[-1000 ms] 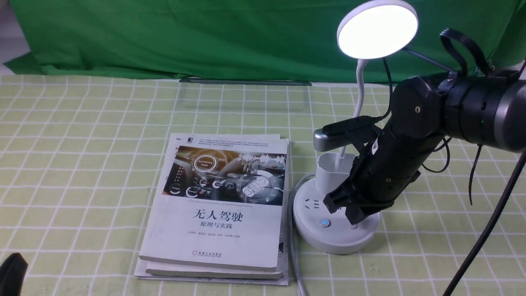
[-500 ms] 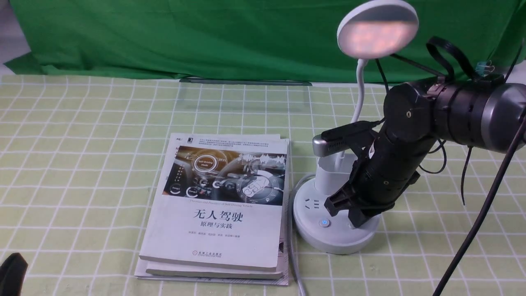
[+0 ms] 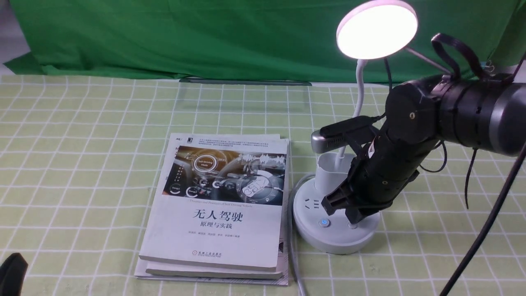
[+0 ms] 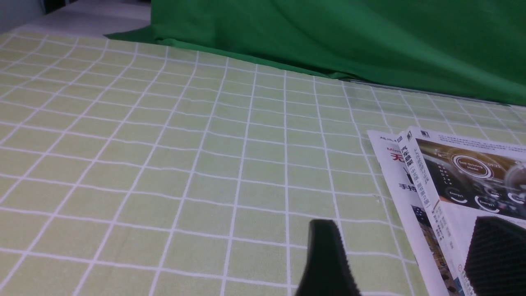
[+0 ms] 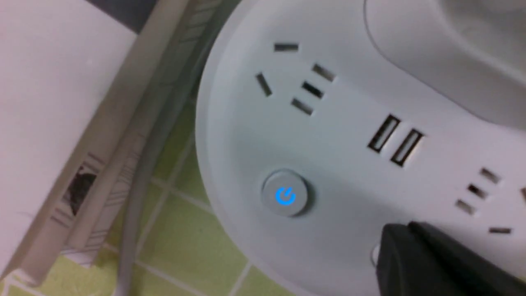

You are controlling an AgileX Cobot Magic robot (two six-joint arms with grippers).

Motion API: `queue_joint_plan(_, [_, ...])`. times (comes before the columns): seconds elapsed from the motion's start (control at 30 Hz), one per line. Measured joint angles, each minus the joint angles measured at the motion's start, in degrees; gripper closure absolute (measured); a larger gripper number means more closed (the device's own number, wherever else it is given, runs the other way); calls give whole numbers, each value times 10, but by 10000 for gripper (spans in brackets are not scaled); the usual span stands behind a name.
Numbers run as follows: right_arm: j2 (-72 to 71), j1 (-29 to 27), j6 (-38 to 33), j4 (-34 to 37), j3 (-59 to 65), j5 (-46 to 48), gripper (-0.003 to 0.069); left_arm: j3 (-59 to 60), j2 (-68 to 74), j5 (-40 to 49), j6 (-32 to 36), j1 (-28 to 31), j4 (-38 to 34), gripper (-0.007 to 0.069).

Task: Turn off the desk lamp on the green coffee tablecloth by hand.
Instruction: 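Press the power button on the lamp base to turn the lamp off with the right gripper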

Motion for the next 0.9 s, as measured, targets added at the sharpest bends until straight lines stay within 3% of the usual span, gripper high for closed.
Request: queue_joint_plan(0.9, [-90,3,17,-29,5,23,613,0,0,0,0,0,0,214])
